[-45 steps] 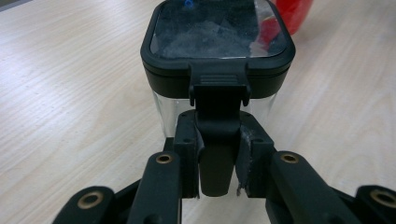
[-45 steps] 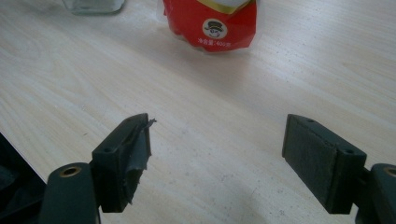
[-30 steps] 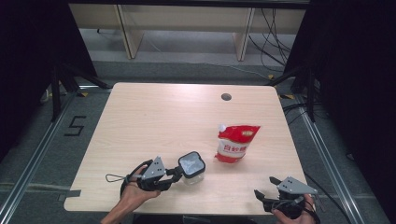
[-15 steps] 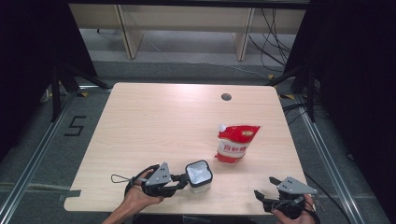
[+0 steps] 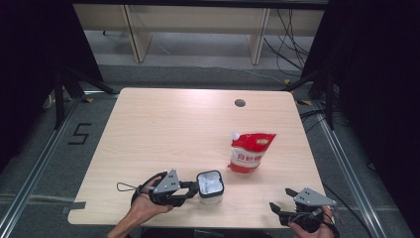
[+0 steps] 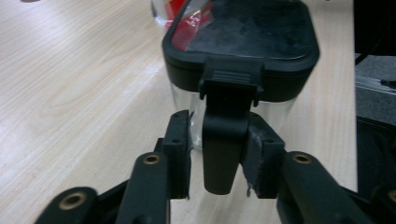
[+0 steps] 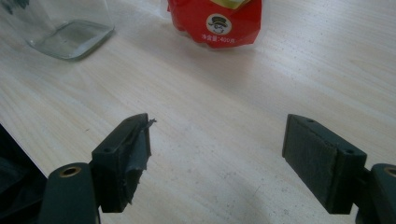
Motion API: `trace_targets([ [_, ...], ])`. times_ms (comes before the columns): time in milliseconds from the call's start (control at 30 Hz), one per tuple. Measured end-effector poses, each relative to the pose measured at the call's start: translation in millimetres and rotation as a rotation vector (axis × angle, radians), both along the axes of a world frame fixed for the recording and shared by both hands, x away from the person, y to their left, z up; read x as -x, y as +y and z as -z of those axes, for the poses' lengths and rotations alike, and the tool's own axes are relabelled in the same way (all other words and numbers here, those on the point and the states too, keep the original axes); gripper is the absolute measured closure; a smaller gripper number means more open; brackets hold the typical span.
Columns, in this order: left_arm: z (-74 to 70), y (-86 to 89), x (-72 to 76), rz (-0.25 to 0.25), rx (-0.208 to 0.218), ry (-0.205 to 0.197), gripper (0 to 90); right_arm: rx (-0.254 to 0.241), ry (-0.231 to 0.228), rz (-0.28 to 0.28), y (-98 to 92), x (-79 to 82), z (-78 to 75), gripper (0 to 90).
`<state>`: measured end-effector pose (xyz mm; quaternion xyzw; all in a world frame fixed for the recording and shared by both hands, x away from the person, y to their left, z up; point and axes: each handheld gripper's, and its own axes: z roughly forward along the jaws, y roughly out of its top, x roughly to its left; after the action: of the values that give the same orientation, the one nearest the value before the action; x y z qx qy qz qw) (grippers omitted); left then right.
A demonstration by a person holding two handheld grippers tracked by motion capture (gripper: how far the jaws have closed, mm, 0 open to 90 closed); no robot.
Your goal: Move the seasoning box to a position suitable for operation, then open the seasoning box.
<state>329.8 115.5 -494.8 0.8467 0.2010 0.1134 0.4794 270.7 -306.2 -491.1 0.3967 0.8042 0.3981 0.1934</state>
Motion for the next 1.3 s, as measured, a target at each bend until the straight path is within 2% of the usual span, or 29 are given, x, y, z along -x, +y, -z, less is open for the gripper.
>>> trace_targets([
  [67,-0.3,1.2,-0.7,-0.013,-0.005,-0.007,58.9,-0.003,0.001,0.004,0.1,0.3,-0.1,24.4],
  [100,-0.9,1.3,0.7,-0.025,-0.003,0.002,58.1,-0.003,-0.012,0.006,0.1,0.0,0.2,24.5],
  [167,-2.4,3.0,-0.4,-0.014,-0.019,-0.013,53.0,0.000,-0.003,0.004,-0.1,0.2,-0.2,24.5],
  [200,-4.8,3.5,1.8,-0.044,-0.003,0.002,48.6,-0.005,0.004,0.003,0.3,0.3,-0.1,24.4],
  [233,-4.8,3.5,1.8,-0.044,-0.003,0.002,44.6,-0.005,0.004,0.003,0.3,0.3,-0.1,24.4],
  [267,-7.3,5.4,4.3,-0.072,0.014,0.025,41.5,-0.017,0.016,0.028,2.1,2.6,-0.1,24.4],
  [300,-8.6,6.7,4.8,-0.071,0.022,0.025,39.4,-0.002,-0.004,0.017,1.0,1.7,-0.3,24.4],
  [333,-8.6,6.7,4.8,-0.071,0.022,0.025,37.1,-0.002,-0.004,0.017,1.0,1.7,-0.3,24.4],
  [400,-13.3,10.4,8.7,-0.102,0.035,0.048,34.0,0.000,-0.007,0.013,1.3,1.6,0.0,24.5],
  [467,-17.1,13.3,9.2,-0.102,0.026,0.044,31.5,-0.004,-0.007,0.010,1.7,1.7,-0.1,24.4],
  [500,-17.4,12.9,11.0,-0.123,0.056,0.065,30.5,0.003,-0.018,0.001,0.9,0.6,-0.1,24.4],
  [567,-20.0,14.6,10.4,-0.110,0.043,0.057,29.9,0.008,-0.019,0.000,0.9,0.7,-0.1,24.4],
  [633,-22.6,14.4,12.1,-0.128,0.050,0.066,29.3,0.009,-0.019,-0.002,1.1,0.7,0.0,24.4],
  [667,-26.8,14.0,13.4,-0.120,0.033,0.070,29.0,0.009,-0.018,-0.003,1.1,0.6,0.3,24.4],
  [867,-35.0,7.6,19.2,-0.122,0.035,0.075,28.4,0.010,-0.020,-0.004,1.3,0.7,0.2,24.4],
  [900,-35.9,7.5,19.0,-0.109,0.030,0.064,28.4,0.004,-0.003,-0.002,2.0,1.1,0.3,24.4],
  [933,-35.9,7.5,19.0,-0.109,0.030,0.064,28.4,0.011,-0.016,-0.005,2.0,0.6,0.6,24.4],
  [967,-35.3,6.0,19.8,-0.113,0.048,0.070,28.4,-0.008,0.028,0.015,4.5,3.9,0.0,24.4],
  [1000,-37.5,6.5,19.6,-0.106,0.025,0.066,28.4,0.000,0.005,0.004,4.3,2.6,0.7,24.4],
  [1067,-37.6,5.4,19.7,-0.119,0.039,0.077,28.4,0.006,0.000,0.000,4.6,2.1,0.5,24.5],
  [1100,-38.6,5.6,18.4,-0.118,0.034,0.082,28.4,0.004,0.008,-0.001,5.0,2.2,0.5,24.4],
  [1133,-39.5,5.6,17.2,-0.126,0.034,0.086,28.6,0.009,-0.010,-0.004,4.3,1.2,0.6,24.5],
  [1200,-42.0,5.9,14.9,-0.137,0.026,0.087,29.0,0.008,0.000,0.003,4.1,1.2,0.6,24.4],
  [1233,-41.6,5.6,13.1,-0.129,0.041,0.080,29.4,0.014,-0.013,-0.006,3.1,0.1,0.6,24.3],
  [1300,-42.2,5.5,11.4,-0.121,0.039,0.080,31.4,0.014,-0.013,-0.006,3.2,0.5,0.5,24.3],
])
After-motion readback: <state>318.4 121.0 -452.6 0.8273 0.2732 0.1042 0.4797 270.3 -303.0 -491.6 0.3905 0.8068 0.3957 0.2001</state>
